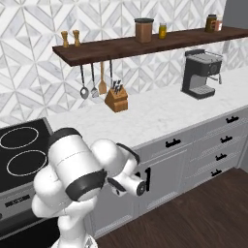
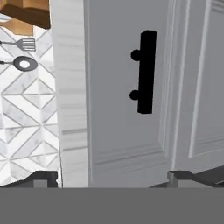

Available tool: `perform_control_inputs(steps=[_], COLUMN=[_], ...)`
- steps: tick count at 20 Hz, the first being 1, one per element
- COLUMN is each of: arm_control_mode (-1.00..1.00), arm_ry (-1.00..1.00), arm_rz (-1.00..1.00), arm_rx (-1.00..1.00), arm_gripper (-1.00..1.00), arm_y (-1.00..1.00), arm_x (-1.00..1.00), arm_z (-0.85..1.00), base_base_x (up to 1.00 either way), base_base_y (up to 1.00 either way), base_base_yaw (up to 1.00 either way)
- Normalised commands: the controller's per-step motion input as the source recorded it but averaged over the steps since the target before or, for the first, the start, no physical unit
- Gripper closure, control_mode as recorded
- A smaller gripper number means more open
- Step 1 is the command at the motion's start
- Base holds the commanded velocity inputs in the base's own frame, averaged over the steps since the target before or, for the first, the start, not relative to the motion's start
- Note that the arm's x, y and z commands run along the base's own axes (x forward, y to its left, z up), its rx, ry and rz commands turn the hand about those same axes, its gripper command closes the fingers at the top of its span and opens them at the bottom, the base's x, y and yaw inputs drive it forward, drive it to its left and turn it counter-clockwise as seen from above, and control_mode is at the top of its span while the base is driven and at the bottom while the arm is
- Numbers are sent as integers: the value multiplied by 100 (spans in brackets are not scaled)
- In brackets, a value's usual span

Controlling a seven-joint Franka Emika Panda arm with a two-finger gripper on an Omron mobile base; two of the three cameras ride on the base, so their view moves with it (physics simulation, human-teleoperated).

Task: Take a straw from the drawer in front and place it inside the glass cup on the dining counter.

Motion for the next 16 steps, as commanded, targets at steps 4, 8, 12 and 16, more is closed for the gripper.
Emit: perform_control_inputs(steps=[4, 8, 12, 16], arm_control_mode=[-100, -100, -100, -100], arm_ry=[0, 0, 0, 0], arm_rz=[-10, -5, 0, 0], arm_rx=[0, 0, 2, 2], arm_gripper=[-100, -100, -100, -100], arm_y=[16, 4, -17, -8], arm_x=[29, 27, 18, 33], arm_z=[-23, -22, -29, -28], base_base_x=[0, 0, 0, 0], base_base_y=[0, 0, 0, 0], base_base_yaw=[0, 0, 0, 0])
